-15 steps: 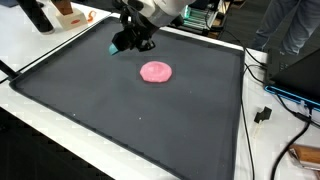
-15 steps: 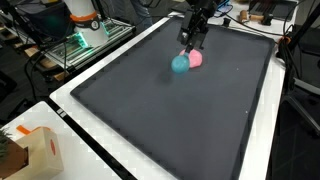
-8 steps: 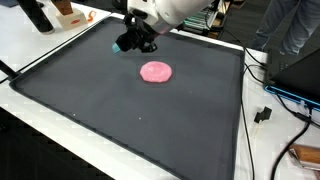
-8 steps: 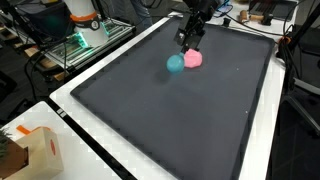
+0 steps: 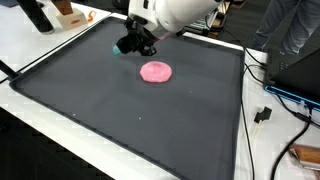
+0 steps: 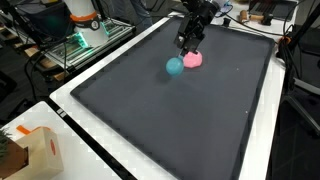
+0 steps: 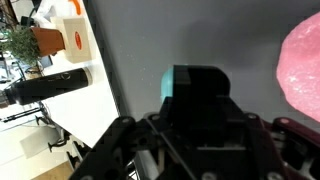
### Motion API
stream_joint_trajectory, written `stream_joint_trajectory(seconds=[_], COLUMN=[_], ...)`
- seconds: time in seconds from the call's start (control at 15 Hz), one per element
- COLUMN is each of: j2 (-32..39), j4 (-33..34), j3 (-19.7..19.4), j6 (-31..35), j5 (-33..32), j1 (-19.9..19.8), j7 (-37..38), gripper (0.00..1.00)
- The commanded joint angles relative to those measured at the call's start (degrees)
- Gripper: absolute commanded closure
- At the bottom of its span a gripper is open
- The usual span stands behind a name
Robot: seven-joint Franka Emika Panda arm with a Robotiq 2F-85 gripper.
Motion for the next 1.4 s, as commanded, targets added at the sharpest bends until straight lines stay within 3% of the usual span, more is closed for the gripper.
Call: stream_joint_trajectory(seconds=[0.0,1.33], j2=[1.29,-1.19], j4=[1.13,2.24], j3=[0.17,1.79], j6=[-1.93,-0.03], j5=[-1.94,4.69], j1=[0.55,-3.12], j7=[2.0,-12.84], gripper=[0.75,0.75])
